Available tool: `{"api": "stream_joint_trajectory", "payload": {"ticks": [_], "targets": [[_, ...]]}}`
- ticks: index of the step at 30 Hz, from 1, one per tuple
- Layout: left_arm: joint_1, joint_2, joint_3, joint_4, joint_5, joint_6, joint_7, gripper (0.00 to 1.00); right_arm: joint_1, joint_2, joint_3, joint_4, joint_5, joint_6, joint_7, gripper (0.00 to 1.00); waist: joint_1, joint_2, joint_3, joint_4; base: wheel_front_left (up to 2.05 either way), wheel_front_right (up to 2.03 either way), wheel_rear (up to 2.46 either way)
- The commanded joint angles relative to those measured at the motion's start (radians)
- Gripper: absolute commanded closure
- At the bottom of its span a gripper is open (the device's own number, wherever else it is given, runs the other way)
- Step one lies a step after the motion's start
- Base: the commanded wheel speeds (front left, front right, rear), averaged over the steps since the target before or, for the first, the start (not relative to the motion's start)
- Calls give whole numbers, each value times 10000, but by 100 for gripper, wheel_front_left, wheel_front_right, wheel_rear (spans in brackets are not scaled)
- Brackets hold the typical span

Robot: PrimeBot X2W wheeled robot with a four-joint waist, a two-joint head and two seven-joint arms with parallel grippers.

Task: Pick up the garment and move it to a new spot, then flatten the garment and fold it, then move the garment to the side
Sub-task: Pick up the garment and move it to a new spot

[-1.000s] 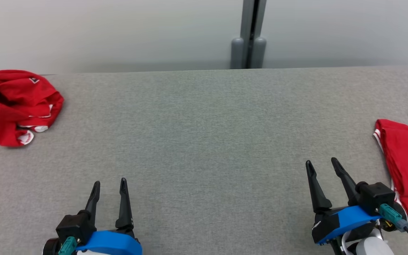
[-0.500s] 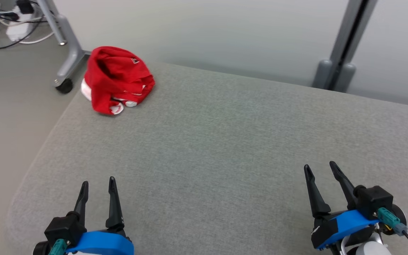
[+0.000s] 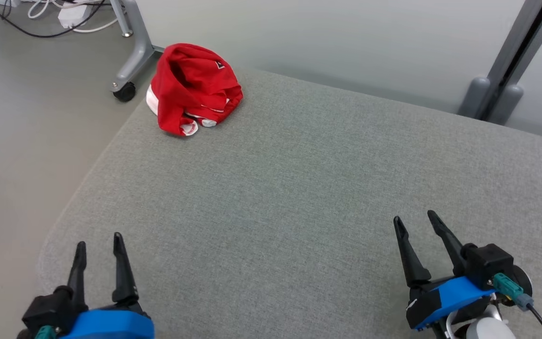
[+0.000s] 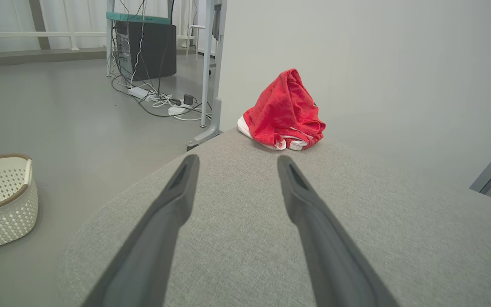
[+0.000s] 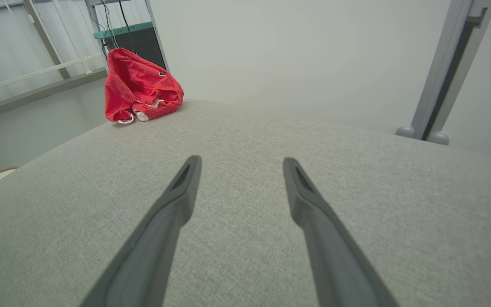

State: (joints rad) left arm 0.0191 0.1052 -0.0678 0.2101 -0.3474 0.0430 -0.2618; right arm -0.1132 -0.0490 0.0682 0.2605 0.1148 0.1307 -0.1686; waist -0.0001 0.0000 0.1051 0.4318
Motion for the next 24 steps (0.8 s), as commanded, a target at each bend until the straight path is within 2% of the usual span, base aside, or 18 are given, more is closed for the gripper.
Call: {"api": "stream_joint_trajectory", "payload": {"ticks": [1, 6, 8, 9, 12, 15, 21, 24], "targets": [[-170, 110, 184, -227, -78, 17, -43, 0, -148, -30, -54, -150, -81, 1, 21, 0, 1, 0, 127, -91, 0, 0, 0], [-1167, 849, 858, -1054, -180, 92, 121, 0, -586, -33, -220, -778, -570, 1, 285, 0, 1, 0, 840, -576, 0, 0, 0], [-1885, 1355, 1151, -1407, -116, 110, 340, 0, -805, -30, -290, -1120, -770, 1, 427, 0, 1, 0, 1187, -807, 0, 0, 0], [-2756, 1831, 1415, -1562, -267, -9, 668, 0, -1041, -30, -326, -1486, -1001, 1, 597, 0, 1, 0, 1579, -1081, 0, 0, 0], [-4239, 2543, 1663, -1335, -451, -200, 1328, 0, -1348, -30, -342, -2046, -1309, 1, 857, 0, 1, 0, 2209, -1511, 0, 0, 0], [-6012, 3482, 1649, -217, -383, -383, 2356, 0, -1767, -27, -98, -2788, -1630, 1, 1231, 0, 1, 0, 3148, -2182, 0, 0, 0], [-7838, 4333, 1384, 2561, -299, -664, 3394, 0, -2154, -29, 207, -3474, -1773, 1, 1605, 0, 1, 0, 4379, -3138, 0, 0, 0], [-8469, 4559, 1395, 3727, -190, -473, 3458, 0, -2135, -29, 125, -3675, -1846, 1, 1640, 0, 1, 0, 4803, -3426, 0, 0, 0]]}}
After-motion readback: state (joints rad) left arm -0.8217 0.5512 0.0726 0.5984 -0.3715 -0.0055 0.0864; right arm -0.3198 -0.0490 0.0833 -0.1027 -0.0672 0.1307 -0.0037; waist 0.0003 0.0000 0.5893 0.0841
